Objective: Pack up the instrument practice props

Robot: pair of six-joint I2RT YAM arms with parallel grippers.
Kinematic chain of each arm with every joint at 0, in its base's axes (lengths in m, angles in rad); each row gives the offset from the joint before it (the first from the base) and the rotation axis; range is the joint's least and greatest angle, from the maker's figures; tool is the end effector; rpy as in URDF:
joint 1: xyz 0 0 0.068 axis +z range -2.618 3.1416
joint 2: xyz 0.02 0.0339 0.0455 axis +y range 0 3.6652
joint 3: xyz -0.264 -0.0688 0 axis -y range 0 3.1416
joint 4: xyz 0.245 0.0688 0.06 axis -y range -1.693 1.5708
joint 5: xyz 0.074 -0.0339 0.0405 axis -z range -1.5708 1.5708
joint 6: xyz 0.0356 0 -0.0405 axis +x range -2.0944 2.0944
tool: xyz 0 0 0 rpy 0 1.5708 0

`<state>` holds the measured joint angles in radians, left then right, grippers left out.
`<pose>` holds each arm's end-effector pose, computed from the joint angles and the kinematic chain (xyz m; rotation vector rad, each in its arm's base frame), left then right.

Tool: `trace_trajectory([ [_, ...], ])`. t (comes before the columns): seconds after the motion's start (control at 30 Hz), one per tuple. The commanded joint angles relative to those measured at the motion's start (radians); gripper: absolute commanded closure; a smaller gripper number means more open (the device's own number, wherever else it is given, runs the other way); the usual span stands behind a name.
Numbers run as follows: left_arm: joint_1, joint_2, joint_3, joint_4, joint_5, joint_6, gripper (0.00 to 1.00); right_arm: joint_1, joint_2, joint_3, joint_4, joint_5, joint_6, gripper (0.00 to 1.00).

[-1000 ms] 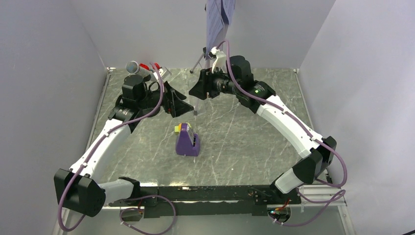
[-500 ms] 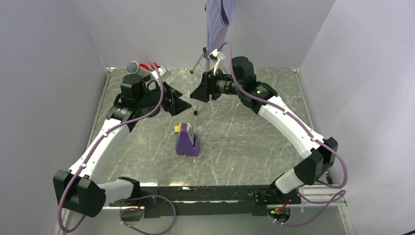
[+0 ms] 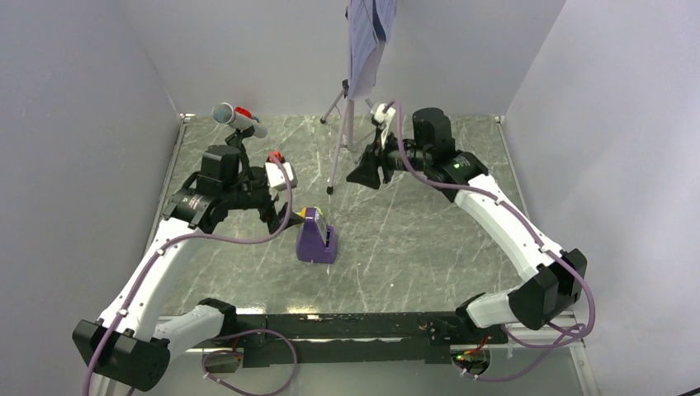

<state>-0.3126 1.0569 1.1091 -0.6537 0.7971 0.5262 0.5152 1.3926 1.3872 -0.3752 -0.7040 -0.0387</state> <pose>0.1951 -0.0898 0.3601 1.2220 1.6495 -0.7266 0.2605 0.1740 0.3944 -0.9879 1.7227 0.9958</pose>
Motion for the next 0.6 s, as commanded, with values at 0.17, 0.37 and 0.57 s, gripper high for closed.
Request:
trace_trajectory([
  [0.17, -0.074, 0.062, -0.065, -0.101, -0.030, 0.233, 0.06, 0.059, -0.081, -0.119, -0.033, -0.014, -0.333, 1.00],
  [0.37, -0.078, 0.115, -0.054, -0.019, -0.043, 0.229, 0.13, 0.090, -0.094, -0.164, -0.066, -0.034, -0.442, 1.00],
  [0.57, -0.080, 0.152, -0.073, 0.022, -0.036, 0.218, 0.22, 0.144, -0.077, -0.206, -0.006, -0.015, -0.431, 1.00],
])
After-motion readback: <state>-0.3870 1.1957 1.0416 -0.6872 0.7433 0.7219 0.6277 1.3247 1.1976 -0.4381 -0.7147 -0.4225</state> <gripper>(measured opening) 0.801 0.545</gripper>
